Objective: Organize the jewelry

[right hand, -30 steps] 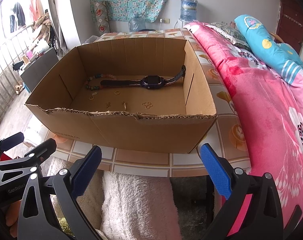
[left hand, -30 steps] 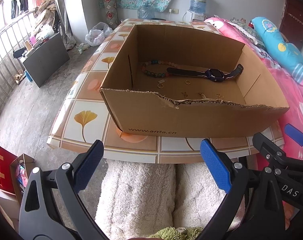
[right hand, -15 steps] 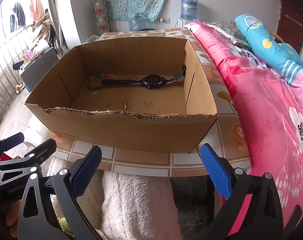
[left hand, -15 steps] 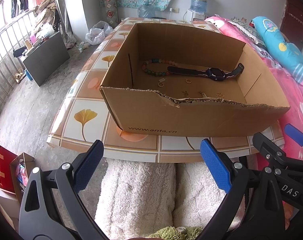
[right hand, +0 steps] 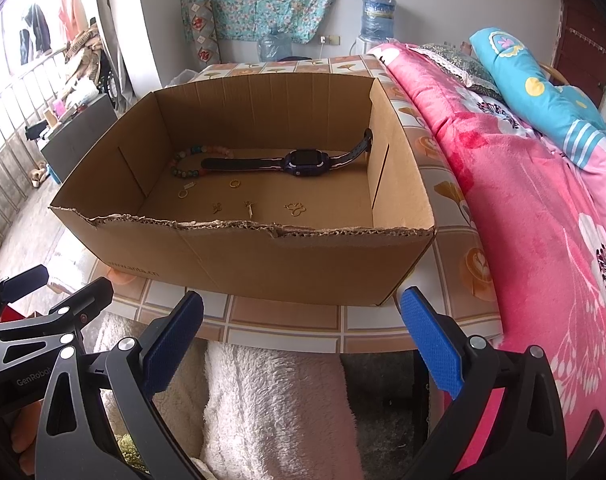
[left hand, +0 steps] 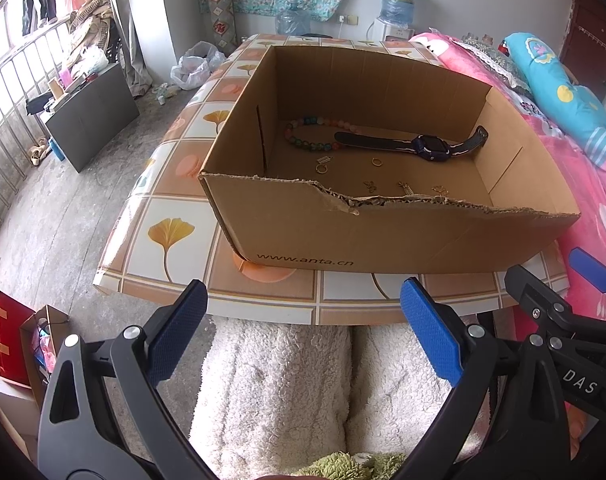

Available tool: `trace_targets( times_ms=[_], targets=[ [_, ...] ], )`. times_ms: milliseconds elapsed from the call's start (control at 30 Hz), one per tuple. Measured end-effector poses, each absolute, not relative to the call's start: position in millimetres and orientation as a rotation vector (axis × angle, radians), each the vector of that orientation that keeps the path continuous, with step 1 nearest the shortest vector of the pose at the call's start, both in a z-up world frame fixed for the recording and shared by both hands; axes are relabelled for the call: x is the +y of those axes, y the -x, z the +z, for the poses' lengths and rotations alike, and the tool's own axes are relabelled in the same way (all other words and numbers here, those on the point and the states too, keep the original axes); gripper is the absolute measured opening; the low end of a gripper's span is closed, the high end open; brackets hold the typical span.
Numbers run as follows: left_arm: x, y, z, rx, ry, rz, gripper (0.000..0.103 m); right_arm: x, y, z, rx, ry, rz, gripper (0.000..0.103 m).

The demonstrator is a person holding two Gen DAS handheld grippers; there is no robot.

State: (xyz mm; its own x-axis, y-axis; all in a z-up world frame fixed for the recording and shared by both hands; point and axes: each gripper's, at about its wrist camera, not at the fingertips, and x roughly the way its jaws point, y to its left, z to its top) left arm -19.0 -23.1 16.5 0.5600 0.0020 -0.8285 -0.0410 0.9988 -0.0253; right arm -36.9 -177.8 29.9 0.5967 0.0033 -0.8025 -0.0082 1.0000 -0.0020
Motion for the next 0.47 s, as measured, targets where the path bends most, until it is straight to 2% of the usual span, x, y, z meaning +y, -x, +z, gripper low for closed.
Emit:
trace_targets(
  times_ms=[467],
  targets=[
    [-23.7,18.1,13.3,0.986,0.052,0.026,0.093,-177.0,36.7,30.0,0.934,0.006,0.007,0.096]
  ],
)
